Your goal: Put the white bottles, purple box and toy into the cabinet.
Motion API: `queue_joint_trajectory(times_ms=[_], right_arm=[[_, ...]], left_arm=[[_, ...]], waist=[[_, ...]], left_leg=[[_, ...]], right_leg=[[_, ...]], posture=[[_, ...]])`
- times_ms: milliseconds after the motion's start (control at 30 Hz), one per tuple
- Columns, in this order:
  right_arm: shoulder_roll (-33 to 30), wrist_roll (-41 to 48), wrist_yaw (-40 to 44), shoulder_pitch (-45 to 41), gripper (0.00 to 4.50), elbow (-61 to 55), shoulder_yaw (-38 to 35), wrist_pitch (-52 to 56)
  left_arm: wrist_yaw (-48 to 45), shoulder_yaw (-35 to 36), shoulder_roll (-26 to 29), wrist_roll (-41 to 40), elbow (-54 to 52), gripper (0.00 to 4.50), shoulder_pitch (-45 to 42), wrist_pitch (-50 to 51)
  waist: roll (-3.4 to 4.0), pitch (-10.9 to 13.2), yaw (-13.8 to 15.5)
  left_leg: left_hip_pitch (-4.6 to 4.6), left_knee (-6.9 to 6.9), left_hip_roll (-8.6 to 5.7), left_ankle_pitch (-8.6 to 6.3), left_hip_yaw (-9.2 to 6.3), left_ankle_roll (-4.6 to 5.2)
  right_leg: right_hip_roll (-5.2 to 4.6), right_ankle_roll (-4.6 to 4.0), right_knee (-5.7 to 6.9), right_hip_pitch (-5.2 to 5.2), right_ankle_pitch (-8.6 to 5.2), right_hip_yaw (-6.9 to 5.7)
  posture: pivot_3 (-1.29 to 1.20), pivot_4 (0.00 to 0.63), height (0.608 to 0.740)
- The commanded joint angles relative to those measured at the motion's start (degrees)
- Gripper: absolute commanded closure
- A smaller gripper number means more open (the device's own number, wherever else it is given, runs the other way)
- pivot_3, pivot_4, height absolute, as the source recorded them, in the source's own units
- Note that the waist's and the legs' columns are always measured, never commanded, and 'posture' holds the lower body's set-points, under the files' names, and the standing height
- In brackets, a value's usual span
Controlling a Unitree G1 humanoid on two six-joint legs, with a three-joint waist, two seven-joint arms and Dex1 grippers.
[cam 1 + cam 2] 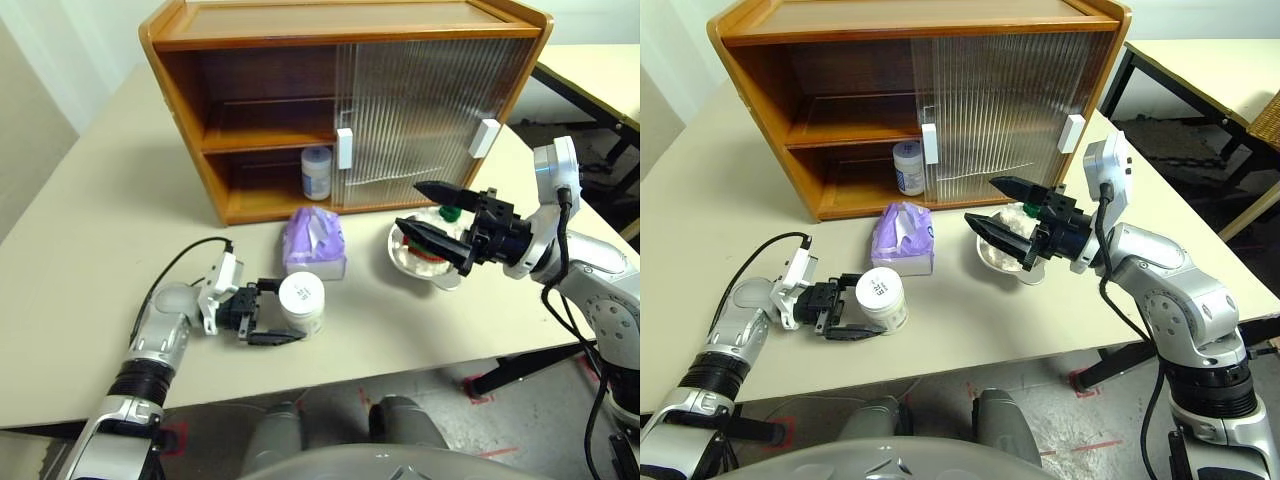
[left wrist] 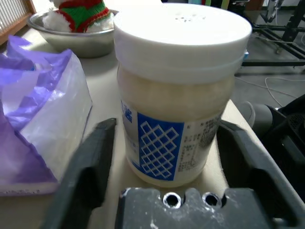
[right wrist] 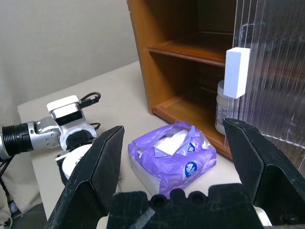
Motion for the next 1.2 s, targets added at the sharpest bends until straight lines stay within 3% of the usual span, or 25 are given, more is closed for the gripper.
queue_joint_trajectory(times_ms=[33,300,700,967,1200], right_arm=[[-0.50,0.20,-0.26,0.60,0.00,-0.79,-1.15,0.31],[-0.24,-0.01,-0.38,1.10,0.00,-0.66,-0.76,-0.10],[0.72,-0.94,0.42,0.17,0.00,0.80,0.57,-0.64],[1.37,-1.85,1.48,-0.71,0.00,2.11,1.11,-1.21],[1.55,-2.22,1.93,-0.23,0.00,1.88,0.84,-1.28]], left_arm=[[0.63,-0.41,-0.28,0.70,0.88,1.47,-0.58,-0.05],[3.74,1.51,-0.40,-1.29,-3.04,1.47,-0.22,2.93],[12.21,6.63,1.12,-9.07,-18.72,1.47,0.07,17.57],[27.69,12.99,-2.79,-8.62,-12.23,1.47,-7.37,21.99],[37.71,14.52,-6.44,-5.57,-7.07,1.47,-10.59,20.87]], waist=[[0.00,0.00,-0.01],[0.00,0.00,0.00],[0.00,0.00,0.04],[-0.01,0.00,0.31],[-0.03,0.00,0.17]], left_leg=[[0.00,0.00,0.00,0.00,0.00,0.00],[0.00,0.02,0.00,0.00,0.00,0.00],[-0.01,0.00,0.03,0.00,-0.01,0.00],[0.00,0.07,0.01,0.01,-0.03,0.02],[0.00,0.04,-0.10,0.02,-0.07,0.04]], right_leg=[[0.00,0.00,0.00,0.00,0.00,0.00],[0.00,0.03,0.01,0.00,0.01,0.01],[0.08,0.05,0.01,-0.01,0.00,0.04],[0.10,0.15,0.00,0.07,0.04,0.04],[0.10,0.14,-0.04,0.13,0.09,0.16]], posture=[[-0.08,0.000,0.740],[-0.07,0.000,0.740],[-0.05,0.000,0.740],[-0.03,0.000,0.740],[-0.05,0.000,0.740]])
